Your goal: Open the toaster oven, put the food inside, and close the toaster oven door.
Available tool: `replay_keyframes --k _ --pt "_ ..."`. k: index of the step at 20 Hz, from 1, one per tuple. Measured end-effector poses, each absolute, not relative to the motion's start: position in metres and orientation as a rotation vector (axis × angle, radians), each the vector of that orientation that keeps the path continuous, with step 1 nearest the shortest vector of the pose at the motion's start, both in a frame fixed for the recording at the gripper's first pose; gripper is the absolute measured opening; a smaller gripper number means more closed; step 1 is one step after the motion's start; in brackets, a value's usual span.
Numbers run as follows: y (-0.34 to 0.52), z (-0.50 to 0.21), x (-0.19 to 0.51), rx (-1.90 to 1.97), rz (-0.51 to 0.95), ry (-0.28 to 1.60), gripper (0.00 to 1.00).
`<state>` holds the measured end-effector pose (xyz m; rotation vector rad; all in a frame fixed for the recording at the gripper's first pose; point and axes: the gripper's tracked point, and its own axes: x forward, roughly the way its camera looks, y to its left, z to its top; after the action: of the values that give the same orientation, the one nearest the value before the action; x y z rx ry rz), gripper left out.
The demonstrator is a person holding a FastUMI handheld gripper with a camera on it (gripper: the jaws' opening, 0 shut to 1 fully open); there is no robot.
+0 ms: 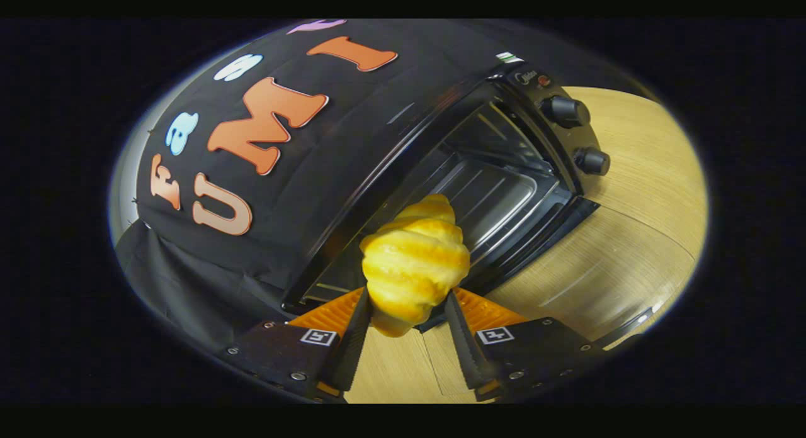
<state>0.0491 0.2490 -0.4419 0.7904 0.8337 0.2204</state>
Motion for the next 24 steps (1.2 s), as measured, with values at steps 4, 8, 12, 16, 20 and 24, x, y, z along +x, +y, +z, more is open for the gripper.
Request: replay_keyframes --k 4,8,12,16,20,24 --pt "0.258 -0.447 0.064 0.828 0.214 0.806 0.66" --pt "0.260 -0.448 0.078 0.859 0.204 0.771 0.66" --pt "0.264 -0.455 0.085 0.878 0.193 0.771 0.67" --pt "0.264 -0.454 0.083 0.885 0.183 0.774 0.70" --pt "0.260 -0.453 0.079 0.900 0.166 0.772 0.73" --pt "0.259 -0.447 0.070 0.954 0.174 0.766 0.79"
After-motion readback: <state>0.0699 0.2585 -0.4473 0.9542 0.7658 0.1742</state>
